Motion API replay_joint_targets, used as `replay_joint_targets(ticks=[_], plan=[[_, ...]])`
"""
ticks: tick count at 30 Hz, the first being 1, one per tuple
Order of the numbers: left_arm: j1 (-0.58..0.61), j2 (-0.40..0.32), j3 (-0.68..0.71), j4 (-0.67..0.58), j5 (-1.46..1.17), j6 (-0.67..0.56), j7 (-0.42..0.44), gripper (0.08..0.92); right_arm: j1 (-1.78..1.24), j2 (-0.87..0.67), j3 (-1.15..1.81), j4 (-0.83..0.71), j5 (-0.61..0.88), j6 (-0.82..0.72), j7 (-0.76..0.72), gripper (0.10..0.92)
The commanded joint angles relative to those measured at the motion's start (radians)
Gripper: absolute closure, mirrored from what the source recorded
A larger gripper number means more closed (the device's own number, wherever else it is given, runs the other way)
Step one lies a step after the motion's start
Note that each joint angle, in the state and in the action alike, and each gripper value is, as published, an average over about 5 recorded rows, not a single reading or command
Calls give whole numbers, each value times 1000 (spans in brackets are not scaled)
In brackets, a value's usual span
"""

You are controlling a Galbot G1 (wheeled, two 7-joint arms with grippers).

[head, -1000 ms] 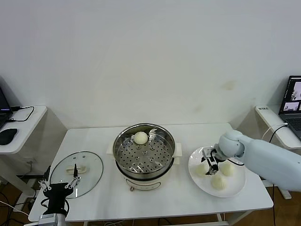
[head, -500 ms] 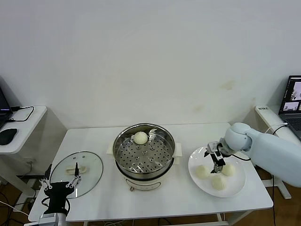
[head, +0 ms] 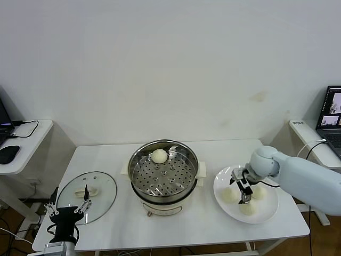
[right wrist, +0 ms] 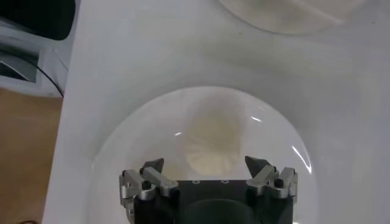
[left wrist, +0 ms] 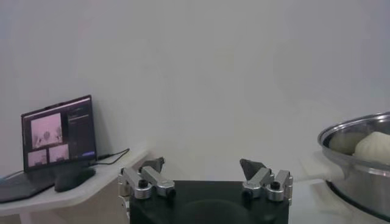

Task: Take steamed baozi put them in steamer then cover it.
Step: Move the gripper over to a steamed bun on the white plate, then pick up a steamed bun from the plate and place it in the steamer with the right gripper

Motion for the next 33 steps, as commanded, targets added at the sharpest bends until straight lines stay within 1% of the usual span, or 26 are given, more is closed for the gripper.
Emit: replay_joint_targets(ticks=[1, 8, 15, 21, 25, 33], plan=[[-1, 0, -2, 4, -1, 0, 0, 177, -25, 46, 5, -32, -24, -4, 19, 203], [-3, -1, -2, 9, -2, -2, -1, 177, -32, 60, 5, -44, -41, -20, 29, 208], [-3, -4, 0, 9, -2, -3, -1, 177, -45, 57, 10, -48, -55, -24, 33, 319], [0, -2, -3, 5, -2, -3, -2, 177, -32, 46, 21, -32, -45, -26, 36, 381], [1, 0, -5, 3, -3, -4, -3, 177, 26, 15, 17, -3, -8, -30, 27, 410], [-4, 7, -1, -7, -4, -3, -3, 177, 209, -88, -19, 108, 140, -52, -5, 424]])
